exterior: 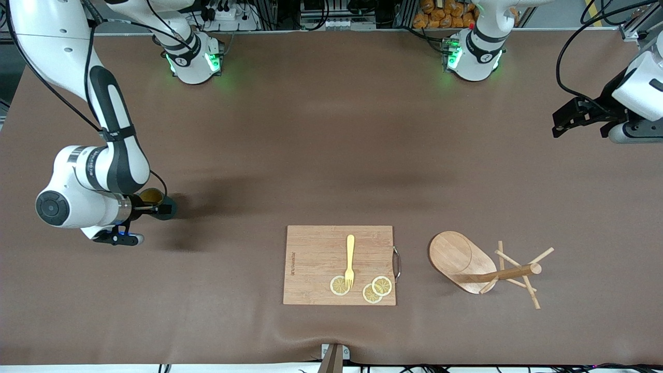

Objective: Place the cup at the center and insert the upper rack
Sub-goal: 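Close the right gripper around the teal mug's body, then slide the held mug with the right gripper to the table center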

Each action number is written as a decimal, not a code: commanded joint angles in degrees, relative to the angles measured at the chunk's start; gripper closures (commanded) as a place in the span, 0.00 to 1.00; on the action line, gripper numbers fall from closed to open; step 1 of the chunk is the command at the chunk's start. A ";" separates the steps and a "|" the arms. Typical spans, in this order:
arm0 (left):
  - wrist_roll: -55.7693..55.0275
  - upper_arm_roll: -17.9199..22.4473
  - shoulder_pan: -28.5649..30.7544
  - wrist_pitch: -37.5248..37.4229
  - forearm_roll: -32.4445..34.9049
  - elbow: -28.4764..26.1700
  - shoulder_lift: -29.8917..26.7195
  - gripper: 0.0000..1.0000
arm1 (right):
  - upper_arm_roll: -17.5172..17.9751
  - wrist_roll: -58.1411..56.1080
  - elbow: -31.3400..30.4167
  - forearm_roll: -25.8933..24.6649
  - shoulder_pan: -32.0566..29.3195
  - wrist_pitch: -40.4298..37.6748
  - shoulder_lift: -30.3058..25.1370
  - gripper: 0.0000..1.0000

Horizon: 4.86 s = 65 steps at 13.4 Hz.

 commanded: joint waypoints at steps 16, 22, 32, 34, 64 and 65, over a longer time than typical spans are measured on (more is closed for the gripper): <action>-0.65 -1.07 0.25 1.93 -0.77 -1.28 0.04 0.00 | 0.60 1.31 -2.30 2.05 -0.25 2.93 -1.24 1.00; -0.65 -1.15 0.25 1.93 -0.77 -1.90 -0.05 0.00 | 4.37 4.72 -2.04 2.05 1.86 -0.83 -8.70 1.00; -0.65 -1.77 0.43 1.84 -0.77 -2.07 -0.22 0.00 | 28.52 47.24 -2.12 1.44 6.87 1.34 -15.31 1.00; -0.65 -1.77 0.34 1.84 -0.77 -2.07 -0.13 0.00 | 33.45 51.22 -2.21 0.82 6.87 1.88 -15.31 1.00; -0.83 -3.79 0.43 2.28 -0.69 -1.81 0.04 0.00 | 37.34 87.00 1.39 -16.41 22.69 19.81 6.14 0.00; -0.92 -3.79 0.34 2.28 -0.69 -1.90 0.04 0.00 | 37.34 87.00 1.74 -16.49 22.34 19.81 5.96 0.00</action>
